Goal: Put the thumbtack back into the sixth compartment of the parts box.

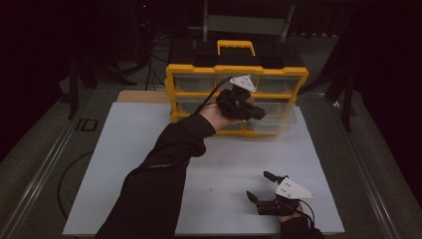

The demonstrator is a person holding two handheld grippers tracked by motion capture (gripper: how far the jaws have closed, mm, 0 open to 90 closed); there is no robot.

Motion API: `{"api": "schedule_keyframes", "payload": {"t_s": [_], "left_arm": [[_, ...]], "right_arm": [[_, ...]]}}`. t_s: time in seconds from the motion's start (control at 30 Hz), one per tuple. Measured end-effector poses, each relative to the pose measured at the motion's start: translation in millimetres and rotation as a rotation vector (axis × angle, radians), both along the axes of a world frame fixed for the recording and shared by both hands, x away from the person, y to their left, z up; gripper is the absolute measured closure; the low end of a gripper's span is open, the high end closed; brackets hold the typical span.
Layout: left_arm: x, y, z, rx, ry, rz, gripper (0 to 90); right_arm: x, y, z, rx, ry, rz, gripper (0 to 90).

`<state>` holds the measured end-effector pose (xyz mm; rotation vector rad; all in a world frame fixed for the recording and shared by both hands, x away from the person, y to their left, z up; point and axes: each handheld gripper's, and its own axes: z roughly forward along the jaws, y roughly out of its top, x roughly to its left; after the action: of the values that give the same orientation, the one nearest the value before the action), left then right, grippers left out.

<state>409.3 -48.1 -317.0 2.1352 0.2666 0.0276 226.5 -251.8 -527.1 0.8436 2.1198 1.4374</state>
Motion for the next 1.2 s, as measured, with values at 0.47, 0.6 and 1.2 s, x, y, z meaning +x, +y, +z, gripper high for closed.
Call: {"api": "schedule_keyframes", "payload": {"t_s": [0.47,0.6,1.2], "left_arm": [[14.1,-18.3,-7.9,-0.033,-0.003,0.061,84.2],[19.7,-20.4,-12.6,-0.042,0.013,0.081,84.2],[28.0,-35.6,-32.4,-0.023,0.027,0.131,84.0]], "right_arm": [[0.1,-0.2,-0.1,0.006,0.008,0.001,10.1],[0.1,-0.1,0.1,0.008,0.005,-0.001,10.1],[0.0,-0.4,0.1,0.018,0.01,0.002,10.0]]}}
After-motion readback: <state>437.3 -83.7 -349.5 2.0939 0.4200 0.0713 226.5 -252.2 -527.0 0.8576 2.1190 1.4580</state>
